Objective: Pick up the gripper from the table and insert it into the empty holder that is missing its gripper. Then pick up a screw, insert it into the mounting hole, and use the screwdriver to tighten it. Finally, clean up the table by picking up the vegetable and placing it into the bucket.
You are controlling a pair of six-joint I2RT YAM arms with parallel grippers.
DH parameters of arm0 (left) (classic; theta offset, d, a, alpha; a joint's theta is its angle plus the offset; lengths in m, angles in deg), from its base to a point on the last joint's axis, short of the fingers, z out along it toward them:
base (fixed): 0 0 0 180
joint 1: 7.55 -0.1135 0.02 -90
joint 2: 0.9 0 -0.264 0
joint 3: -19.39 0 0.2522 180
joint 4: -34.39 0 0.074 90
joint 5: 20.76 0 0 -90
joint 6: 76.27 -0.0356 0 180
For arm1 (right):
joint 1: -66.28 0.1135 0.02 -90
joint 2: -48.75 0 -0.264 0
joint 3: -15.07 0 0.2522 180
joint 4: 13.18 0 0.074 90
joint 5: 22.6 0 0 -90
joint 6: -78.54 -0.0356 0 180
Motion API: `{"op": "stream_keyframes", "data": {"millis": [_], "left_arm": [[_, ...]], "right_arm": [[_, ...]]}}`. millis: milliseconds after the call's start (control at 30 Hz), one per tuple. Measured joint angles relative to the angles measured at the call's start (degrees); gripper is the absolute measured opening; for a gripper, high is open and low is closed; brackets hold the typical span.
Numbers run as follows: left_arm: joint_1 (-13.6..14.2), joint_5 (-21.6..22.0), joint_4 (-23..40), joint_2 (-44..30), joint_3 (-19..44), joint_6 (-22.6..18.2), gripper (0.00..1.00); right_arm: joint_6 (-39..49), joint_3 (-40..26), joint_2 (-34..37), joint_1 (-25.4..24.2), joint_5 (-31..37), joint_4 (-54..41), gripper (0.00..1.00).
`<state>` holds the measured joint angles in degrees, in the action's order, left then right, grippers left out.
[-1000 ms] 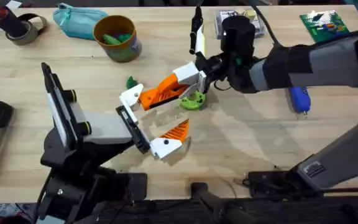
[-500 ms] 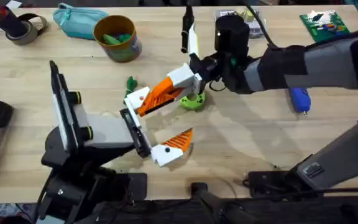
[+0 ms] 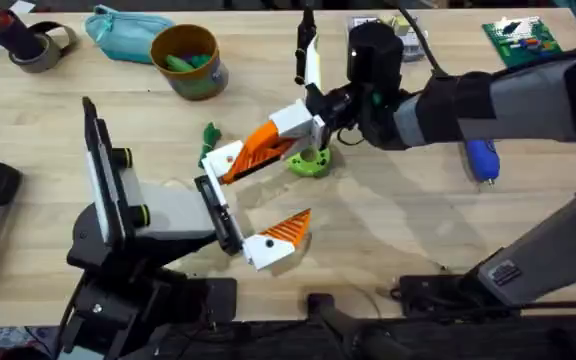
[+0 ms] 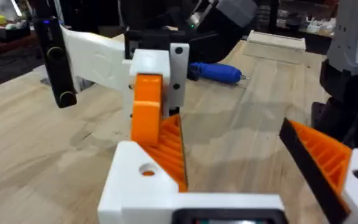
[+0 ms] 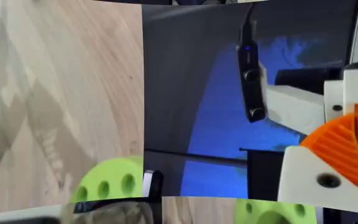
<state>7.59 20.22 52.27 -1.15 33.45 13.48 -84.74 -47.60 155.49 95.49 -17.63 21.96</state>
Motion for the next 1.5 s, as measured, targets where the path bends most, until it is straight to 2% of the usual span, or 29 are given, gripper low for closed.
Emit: {"op": "stream_keyframes", "data": {"millis": [1500], "left_arm": [[0.0, 0.3, 0.0, 0.0, 0.0, 0.2, 0.988]], "right_arm": [[-1.5, 0.0, 0.0, 0.3, 2.0, 0.4, 0.017]]}}
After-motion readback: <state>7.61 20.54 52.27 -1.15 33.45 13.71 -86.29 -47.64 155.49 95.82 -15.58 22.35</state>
